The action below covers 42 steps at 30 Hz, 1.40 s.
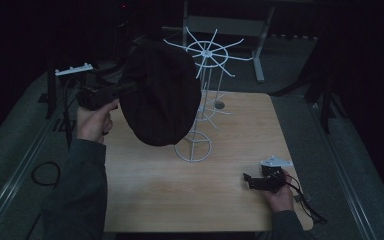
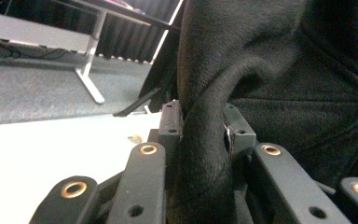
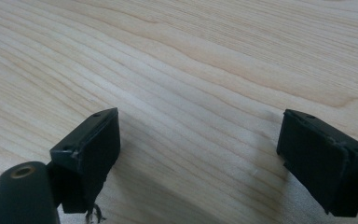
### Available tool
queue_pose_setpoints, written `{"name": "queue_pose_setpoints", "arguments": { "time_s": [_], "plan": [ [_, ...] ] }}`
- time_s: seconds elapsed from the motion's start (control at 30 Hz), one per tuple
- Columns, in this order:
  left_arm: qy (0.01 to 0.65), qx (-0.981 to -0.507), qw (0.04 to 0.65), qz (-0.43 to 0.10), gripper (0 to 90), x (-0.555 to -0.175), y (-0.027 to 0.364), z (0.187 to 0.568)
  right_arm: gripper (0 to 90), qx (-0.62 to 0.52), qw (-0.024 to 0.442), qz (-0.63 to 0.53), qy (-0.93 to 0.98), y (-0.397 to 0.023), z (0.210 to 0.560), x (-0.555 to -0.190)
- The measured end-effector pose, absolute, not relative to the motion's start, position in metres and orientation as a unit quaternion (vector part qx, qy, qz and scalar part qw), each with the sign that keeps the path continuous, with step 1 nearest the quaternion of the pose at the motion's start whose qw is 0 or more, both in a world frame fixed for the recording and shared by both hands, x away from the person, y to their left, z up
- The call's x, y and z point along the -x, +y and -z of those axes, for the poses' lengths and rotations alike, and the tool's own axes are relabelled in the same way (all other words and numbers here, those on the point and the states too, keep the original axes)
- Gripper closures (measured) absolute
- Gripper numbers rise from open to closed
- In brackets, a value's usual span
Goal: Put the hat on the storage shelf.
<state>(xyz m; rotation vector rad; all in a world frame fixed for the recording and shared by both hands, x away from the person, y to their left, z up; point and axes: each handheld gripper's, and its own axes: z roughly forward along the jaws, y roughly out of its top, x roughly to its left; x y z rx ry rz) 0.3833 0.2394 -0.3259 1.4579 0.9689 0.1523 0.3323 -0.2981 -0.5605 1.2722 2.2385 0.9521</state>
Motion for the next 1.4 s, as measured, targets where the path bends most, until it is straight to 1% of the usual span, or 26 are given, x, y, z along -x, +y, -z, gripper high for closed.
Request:
{"name": "queue_pose_setpoints", "arguments": {
  "time_s": [0.3, 0.47, 0.6, 0.83, 1.07, 1.23, 1.4],
  "plan": [
    [0.442, -0.647, 0.618, -0.063, 70.8, -0.390, 0.234, 0.332, 13.1, -0.454, 0.198, -0.340, 0.799, -0.298, 0.561, -0.332],
    [0.441, -0.644, 0.622, -0.058, 68.7, -0.392, 0.232, 0.334, 13.1, -0.454, 0.198, -0.341, 0.799, -0.298, 0.561, -0.332],
    [0.440, -0.642, 0.626, -0.051, 62.4, -0.392, 0.233, 0.335, 13.1, -0.454, 0.198, -0.340, 0.800, -0.298, 0.561, -0.332],
    [0.445, -0.642, 0.623, -0.053, 51.4, -0.391, 0.235, 0.334, 13.1, -0.453, 0.198, -0.340, 0.800, -0.298, 0.561, -0.332],
    [0.446, -0.643, 0.619, -0.063, 45.0, -0.387, 0.240, 0.333, 13.1, -0.453, 0.198, -0.341, 0.800, -0.298, 0.561, -0.332],
    [0.448, -0.645, 0.615, -0.073, 44.8, -0.385, 0.242, 0.333, 13.1, -0.453, 0.198, -0.341, 0.800, -0.298, 0.561, -0.332],
    [0.462, -0.625, 0.623, -0.081, 46.8, -0.380, 0.254, 0.339, 13.1, -0.454, 0.198, -0.340, 0.799, -0.298, 0.561, -0.332]
  ]
}}
